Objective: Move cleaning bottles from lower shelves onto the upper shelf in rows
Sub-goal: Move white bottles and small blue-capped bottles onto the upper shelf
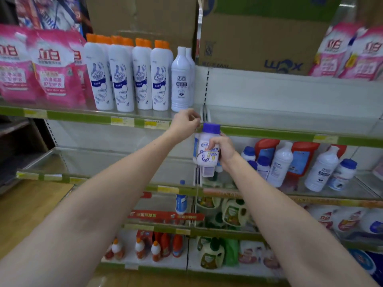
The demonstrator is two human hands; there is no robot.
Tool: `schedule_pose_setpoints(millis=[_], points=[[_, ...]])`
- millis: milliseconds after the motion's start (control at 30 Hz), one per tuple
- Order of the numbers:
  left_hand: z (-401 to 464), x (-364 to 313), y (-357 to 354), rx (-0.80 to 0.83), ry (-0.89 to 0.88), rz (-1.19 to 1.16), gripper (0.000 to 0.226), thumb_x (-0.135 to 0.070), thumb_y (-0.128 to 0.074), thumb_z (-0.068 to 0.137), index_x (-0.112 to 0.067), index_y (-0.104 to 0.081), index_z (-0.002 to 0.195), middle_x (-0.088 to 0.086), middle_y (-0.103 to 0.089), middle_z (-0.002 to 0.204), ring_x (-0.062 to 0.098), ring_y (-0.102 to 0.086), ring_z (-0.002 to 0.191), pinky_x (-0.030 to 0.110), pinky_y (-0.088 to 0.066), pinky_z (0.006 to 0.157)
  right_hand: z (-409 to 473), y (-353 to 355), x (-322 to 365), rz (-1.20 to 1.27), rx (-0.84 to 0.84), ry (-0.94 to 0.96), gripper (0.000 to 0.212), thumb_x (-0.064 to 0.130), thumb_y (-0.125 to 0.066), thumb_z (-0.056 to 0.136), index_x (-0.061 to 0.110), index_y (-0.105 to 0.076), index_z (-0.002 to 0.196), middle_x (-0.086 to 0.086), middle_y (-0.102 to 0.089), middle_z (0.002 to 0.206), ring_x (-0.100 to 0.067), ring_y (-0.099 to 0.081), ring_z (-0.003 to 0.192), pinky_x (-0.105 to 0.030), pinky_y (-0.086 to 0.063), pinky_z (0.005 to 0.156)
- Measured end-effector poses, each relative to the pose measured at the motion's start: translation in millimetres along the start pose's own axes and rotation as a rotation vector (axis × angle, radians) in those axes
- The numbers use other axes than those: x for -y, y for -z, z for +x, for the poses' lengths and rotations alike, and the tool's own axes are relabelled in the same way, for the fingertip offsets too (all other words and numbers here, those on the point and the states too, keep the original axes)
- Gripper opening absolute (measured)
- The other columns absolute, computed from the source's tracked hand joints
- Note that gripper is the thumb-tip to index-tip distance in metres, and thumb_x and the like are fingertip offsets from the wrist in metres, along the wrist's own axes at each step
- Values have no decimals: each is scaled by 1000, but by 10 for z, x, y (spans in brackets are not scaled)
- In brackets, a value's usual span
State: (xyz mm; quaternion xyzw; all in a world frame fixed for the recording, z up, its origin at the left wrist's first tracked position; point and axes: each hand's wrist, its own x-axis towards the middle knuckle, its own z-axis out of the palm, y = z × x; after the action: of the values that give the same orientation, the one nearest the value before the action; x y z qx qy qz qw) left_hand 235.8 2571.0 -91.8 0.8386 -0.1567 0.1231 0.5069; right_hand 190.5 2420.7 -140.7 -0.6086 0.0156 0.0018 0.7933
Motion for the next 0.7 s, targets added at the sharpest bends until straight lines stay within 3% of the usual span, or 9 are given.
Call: schedule_pose_setpoints(millis=[200,267,400,533,700], points=[[581,-357,71,-71,43,-165,17,-4,-52,95,-16,-62,87,8,-70,81,18,-63,71,32,-53,66,416,23,687,-33,-65,122,58,-7,-54,46,8,-60,101,-16,-65,82,-33,-67,70,-46,-59,65],[761,-394,71,-53,15,-126,16,-6,-52,96,-16,-62,90,8,-70,86,16,-63,74,27,-51,66,580,82,797,-49,-72,135,53,-14,-52,55,8,-58,103,-16,-65,85,-32,-67,73,-42,-59,64],[1115,-349,31,-60,-8,-21,18,-10,-54,95,-23,-62,85,6,-70,85,19,-65,78,37,-55,76,954,198,952,-21,-102,154,53,-15,-58,55,7,-59,102,-15,-67,86,-32,-68,74,-42,-61,65],[1411,-336,-66,-46,-17,71,20,-9,-55,92,-24,-61,81,11,-72,89,24,-66,81,38,-56,77,1312,359,1053,-23,-136,143,48,-19,-59,58,5,-59,100,-16,-68,87,-33,-69,76,-42,-61,67],[1786,-421,-346,-4,-15,149,16,-12,-55,92,-23,-62,83,9,-73,92,25,-68,84,34,-56,75,1702,665,1096,-140,-187,113,66,-18,-61,54,6,-55,115,-20,-67,108,-35,-70,87,-41,-61,64]])
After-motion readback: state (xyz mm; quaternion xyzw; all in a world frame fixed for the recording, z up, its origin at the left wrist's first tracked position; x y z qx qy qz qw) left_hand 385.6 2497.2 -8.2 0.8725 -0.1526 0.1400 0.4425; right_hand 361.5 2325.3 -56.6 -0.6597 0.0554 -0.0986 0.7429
